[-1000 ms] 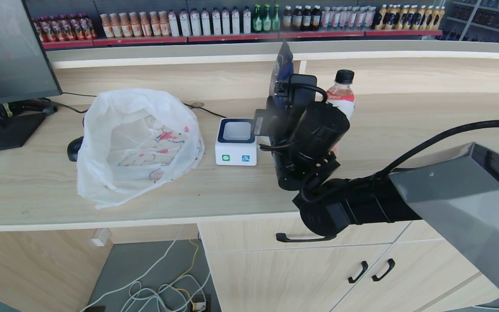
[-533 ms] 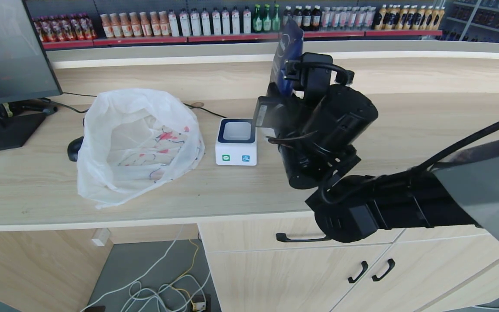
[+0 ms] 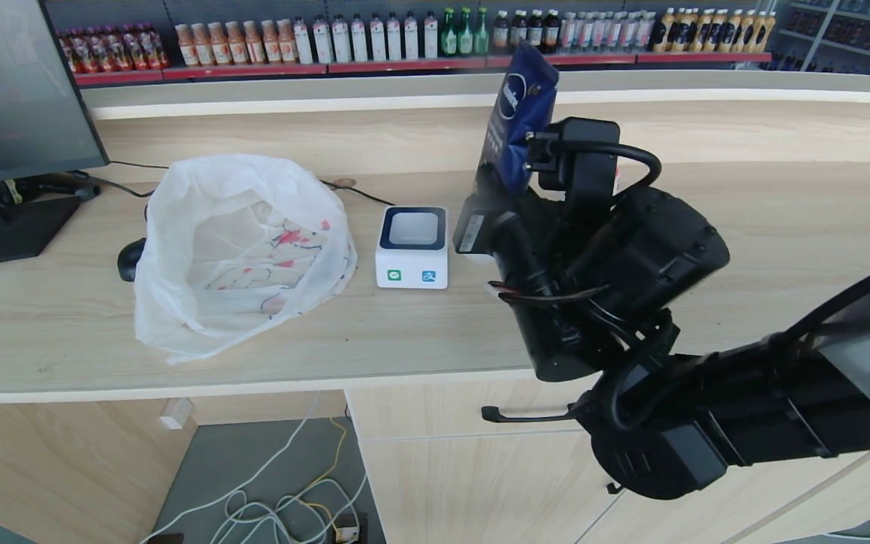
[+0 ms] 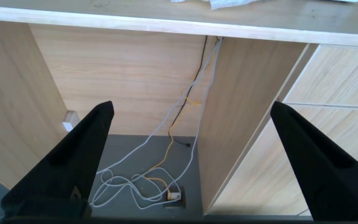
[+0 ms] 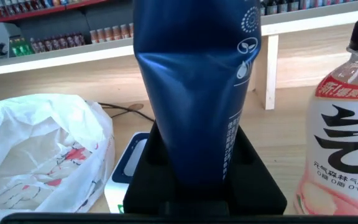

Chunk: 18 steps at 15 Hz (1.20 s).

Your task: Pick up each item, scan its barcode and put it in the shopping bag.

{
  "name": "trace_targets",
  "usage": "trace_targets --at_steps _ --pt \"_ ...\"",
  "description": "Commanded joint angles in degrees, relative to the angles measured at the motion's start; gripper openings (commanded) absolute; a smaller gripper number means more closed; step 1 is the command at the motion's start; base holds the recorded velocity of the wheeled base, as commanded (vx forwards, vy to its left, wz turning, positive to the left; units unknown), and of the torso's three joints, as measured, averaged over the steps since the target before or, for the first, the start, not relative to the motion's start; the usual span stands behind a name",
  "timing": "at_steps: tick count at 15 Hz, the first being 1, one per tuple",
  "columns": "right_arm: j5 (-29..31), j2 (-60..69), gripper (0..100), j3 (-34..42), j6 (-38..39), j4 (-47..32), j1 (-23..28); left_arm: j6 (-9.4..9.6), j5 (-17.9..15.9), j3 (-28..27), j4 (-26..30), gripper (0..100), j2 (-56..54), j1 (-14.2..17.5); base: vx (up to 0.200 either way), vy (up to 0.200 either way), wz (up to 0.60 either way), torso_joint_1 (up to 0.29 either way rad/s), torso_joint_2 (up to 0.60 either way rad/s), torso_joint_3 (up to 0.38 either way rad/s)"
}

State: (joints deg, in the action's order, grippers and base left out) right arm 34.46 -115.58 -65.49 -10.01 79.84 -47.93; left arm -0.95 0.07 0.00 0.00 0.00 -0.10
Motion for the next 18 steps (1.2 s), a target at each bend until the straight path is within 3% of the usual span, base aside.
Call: trace_targets --at_steps 1,4,12,18 --pt "0.08 2.64 0 5.72 -1.59 3.84 -2.16 -0.02 0.01 0.00 0.00 100 0.00 0.01 0.000 0.000 0.00 0.000 0.00 0.000" --pt "0.25 5.72 0 16.88 -3.26 10.16 -4.71 -0.02 0.01 0.00 0.00 100 0.00 0.01 0.000 0.000 0.00 0.000 0.00 0.000" --pt "-0.01 25.58 0 48.00 -3.26 10.16 -5.24 -0.02 0.01 0.00 0.00 100 0.00 0.01 0.000 0.000 0.00 0.000 0.00 0.000" --pt "-0.01 31.20 0 54.33 -3.44 10.16 -5.24 -0.02 0.01 0.00 0.00 100 0.00 0.01 0.000 0.000 0.00 0.000 0.00 0.000"
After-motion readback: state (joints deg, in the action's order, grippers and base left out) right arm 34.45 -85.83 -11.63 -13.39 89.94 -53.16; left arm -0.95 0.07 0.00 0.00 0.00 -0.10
